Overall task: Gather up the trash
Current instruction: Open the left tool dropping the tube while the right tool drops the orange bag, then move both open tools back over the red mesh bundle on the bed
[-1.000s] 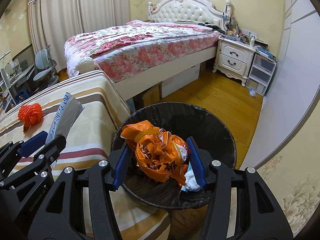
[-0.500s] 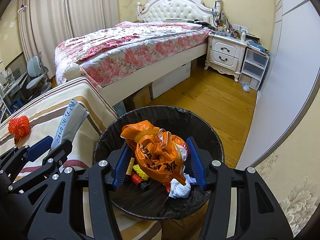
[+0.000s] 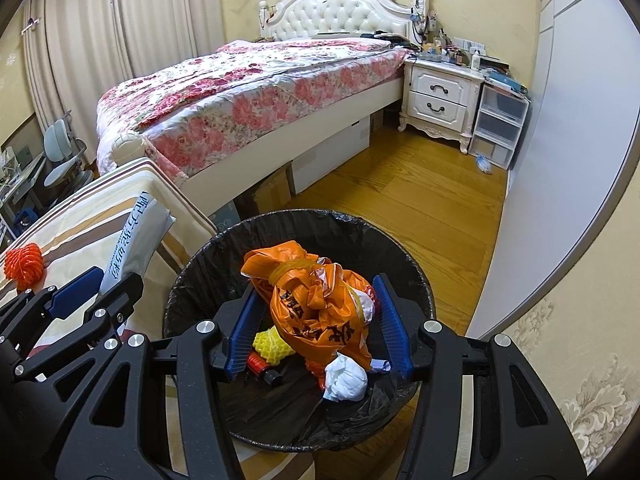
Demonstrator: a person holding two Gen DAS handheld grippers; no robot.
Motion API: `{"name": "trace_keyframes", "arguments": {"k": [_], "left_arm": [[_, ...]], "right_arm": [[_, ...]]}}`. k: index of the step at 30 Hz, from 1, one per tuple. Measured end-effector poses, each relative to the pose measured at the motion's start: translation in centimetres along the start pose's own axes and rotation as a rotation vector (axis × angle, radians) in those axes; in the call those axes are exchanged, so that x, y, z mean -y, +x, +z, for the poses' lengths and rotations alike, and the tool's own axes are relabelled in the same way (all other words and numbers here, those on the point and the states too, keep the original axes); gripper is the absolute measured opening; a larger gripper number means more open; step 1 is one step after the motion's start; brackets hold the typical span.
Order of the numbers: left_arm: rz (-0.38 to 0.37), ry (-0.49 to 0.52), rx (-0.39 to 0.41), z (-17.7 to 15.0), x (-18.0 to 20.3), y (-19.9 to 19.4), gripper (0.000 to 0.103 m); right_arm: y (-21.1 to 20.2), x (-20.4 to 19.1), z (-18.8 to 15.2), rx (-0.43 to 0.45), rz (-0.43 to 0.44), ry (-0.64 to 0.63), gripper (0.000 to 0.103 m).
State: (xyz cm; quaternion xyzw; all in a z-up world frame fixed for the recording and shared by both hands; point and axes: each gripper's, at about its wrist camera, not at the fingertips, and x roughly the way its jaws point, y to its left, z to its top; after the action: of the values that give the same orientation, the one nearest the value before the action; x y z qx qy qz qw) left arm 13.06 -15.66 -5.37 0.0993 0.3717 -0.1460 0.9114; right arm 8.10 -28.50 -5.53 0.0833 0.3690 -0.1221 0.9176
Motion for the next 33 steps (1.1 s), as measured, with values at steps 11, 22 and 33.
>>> {"name": "trace_keyframes", "arguments": {"k": [11, 22, 33], "left_arm": [[0.006, -0.012, -0.007, 0.0, -0.2, 0.4, 0.065], [0.027, -0.029, 0.007, -0.4, -1.8, -1.0, 0.071], [0.115, -0.082, -0.001, -3.6, -7.9, -3.6, 0.071]], "right_arm": [[0.4, 0.7, 0.3, -0.002, -0.012, 0.018, 0.064], [-0.1, 0.7, 0.2, 0.000, -0.015, 0.026, 0.064], [-1.3, -4.2, -1.5, -0.025, 0.074, -0.032, 0.067]]}}
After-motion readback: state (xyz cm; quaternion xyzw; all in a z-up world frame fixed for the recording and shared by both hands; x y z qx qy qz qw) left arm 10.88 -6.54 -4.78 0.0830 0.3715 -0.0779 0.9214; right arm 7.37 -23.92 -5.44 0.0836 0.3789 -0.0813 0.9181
